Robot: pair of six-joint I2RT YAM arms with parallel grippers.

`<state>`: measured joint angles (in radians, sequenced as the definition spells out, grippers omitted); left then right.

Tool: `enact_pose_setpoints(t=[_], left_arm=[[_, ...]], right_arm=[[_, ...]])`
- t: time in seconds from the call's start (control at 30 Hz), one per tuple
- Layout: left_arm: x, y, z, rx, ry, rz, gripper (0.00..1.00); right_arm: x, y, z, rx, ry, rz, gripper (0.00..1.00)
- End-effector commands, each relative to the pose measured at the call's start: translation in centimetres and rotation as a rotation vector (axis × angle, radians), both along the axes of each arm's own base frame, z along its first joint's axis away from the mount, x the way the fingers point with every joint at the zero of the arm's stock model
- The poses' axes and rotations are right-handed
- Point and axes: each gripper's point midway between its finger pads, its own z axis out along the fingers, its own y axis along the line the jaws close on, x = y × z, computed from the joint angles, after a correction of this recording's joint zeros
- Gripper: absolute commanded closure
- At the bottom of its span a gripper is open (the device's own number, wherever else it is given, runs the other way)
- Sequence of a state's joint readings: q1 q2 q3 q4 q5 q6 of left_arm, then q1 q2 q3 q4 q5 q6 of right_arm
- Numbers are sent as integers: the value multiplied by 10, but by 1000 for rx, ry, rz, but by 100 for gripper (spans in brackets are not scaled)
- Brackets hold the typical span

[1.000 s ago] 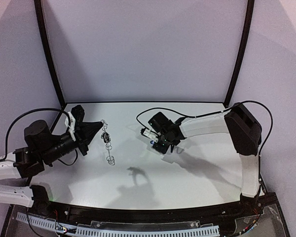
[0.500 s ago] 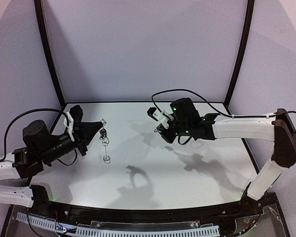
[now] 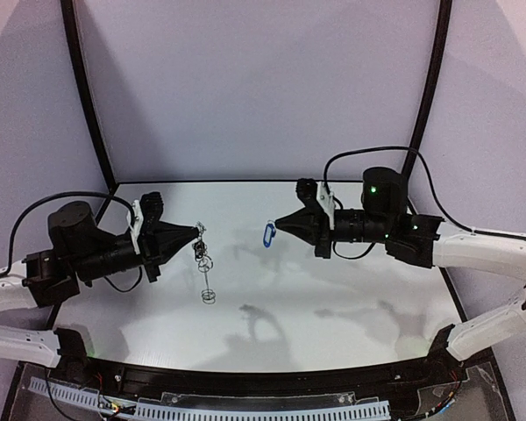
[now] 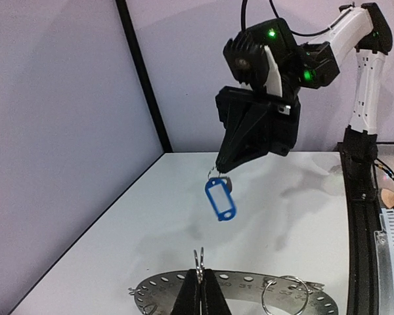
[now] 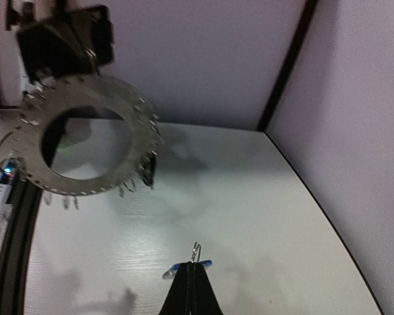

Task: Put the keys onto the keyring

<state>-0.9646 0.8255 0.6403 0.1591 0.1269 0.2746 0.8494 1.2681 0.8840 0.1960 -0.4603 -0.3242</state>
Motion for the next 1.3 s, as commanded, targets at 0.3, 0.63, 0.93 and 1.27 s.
enact_pose_setpoints(t=[0.3, 0.63, 0.93, 1.27], left_arm=[[-33, -41, 6, 40, 50, -311, 99], [-34, -49, 8, 46, 43, -346, 99], [-36, -51, 6, 54, 38, -367, 99], [-35, -55, 7, 58, 29, -380, 99]], right_arm=[[-93, 5, 52, 164, -33, 536, 100], [-91, 32, 47, 158, 21, 567, 100], [-90, 46, 46, 154, 42, 589, 100], [-89, 52, 41, 133, 63, 607, 100]])
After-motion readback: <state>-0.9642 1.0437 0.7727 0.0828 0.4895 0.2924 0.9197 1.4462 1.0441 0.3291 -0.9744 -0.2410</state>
